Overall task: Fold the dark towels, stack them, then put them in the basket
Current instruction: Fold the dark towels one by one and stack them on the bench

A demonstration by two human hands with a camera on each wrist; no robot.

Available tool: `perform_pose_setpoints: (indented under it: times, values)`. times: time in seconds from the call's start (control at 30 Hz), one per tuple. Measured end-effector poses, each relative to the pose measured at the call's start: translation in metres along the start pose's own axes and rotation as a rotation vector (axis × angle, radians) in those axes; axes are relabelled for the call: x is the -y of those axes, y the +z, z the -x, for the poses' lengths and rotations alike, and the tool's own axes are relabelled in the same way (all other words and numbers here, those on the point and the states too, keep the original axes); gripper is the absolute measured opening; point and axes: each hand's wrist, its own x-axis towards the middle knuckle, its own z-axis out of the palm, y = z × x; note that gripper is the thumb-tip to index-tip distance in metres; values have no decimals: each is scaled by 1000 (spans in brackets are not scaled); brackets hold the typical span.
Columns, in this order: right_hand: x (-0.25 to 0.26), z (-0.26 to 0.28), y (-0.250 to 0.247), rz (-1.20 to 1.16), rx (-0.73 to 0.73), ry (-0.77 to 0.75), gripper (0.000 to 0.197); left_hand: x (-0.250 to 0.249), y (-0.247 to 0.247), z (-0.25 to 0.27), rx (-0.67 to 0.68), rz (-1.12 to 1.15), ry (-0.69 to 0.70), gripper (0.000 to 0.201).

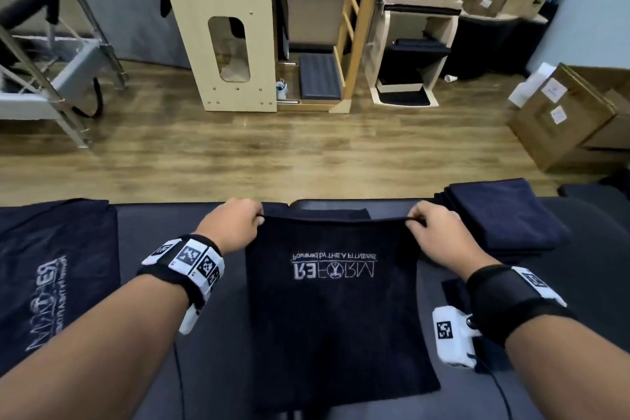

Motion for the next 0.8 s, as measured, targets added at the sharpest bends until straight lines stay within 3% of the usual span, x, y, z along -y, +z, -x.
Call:
perform_pose_setpoints:
  times: [0.1, 0.23, 0.43, 0.6, 0.7, 0.8]
  values:
    - [-4, -39, 9, 1, 115, -49, 8, 9, 9, -36, 46, 18, -28, 16]
    - [-13, -95, 37, -50, 402, -223, 26, 21, 35, -76, 121, 17, -52, 15]
    - [-13, -148, 89, 96, 659, -424, 25, 33, 68, -110, 160, 32, 49, 17]
    - [-22, -161, 89, 247, 593, -311, 6, 41, 79, -119, 125, -37, 87, 16]
    - [-38, -169, 68, 467, 608, -164, 23, 37, 74, -122, 100, -41, 85, 16]
    - [-43, -171, 67, 462, 544, -158, 30, 28, 67, -124, 102, 53, 35, 21]
